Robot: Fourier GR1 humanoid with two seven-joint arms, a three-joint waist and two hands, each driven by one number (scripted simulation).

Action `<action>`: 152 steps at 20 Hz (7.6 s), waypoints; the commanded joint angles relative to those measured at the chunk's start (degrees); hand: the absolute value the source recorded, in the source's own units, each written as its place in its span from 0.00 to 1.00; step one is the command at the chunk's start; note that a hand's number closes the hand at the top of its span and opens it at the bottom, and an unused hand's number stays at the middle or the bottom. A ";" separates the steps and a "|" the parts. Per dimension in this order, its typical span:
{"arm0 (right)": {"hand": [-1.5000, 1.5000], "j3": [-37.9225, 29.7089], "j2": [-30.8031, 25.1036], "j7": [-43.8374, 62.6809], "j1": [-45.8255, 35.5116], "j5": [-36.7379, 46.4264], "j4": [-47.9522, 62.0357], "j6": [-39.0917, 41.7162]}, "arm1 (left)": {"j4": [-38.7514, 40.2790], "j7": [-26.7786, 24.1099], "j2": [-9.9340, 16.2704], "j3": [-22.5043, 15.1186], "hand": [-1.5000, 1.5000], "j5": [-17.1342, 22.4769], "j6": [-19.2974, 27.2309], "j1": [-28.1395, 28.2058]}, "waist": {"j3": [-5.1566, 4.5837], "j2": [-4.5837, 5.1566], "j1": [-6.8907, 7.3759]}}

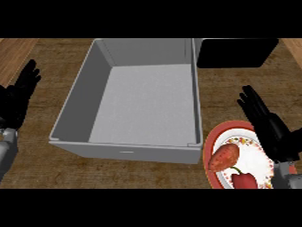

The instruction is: Pick the sweet potato from the plate and place it in the cardboard box

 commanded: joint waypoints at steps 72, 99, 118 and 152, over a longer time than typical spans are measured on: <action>0.00 4.35 -0.09 0.21 18.56 25.97 -11.88 7.07 | -1.75 -1.95 -5.38 13.09 0.50 -18.99 -4.57 11.73 | -1.73 4.57 -0.77; 1.00 10.91 -13.80 -16.66 -12.34 54.60 8.38 6.71 | -3.54 -1.55 -8.34 11.36 0.50 -22.23 -7.25 7.52 | -1.88 5.92 5.89; 1.00 4.60 -7.08 -47.76 -46.44 48.30 32.28 9.74 | 1.20 -3.32 -9.16 13.51 0.50 -23.29 -5.35 8.29 | -1.74 4.73 0.36; 0.00 26.33 16.48 -11.23 -66.16 23.28 57.35 -0.04 | 1.25 -3.71 -10.49 13.45 0.50 -24.28 -7.24 6.28 | -1.81 5.59 4.09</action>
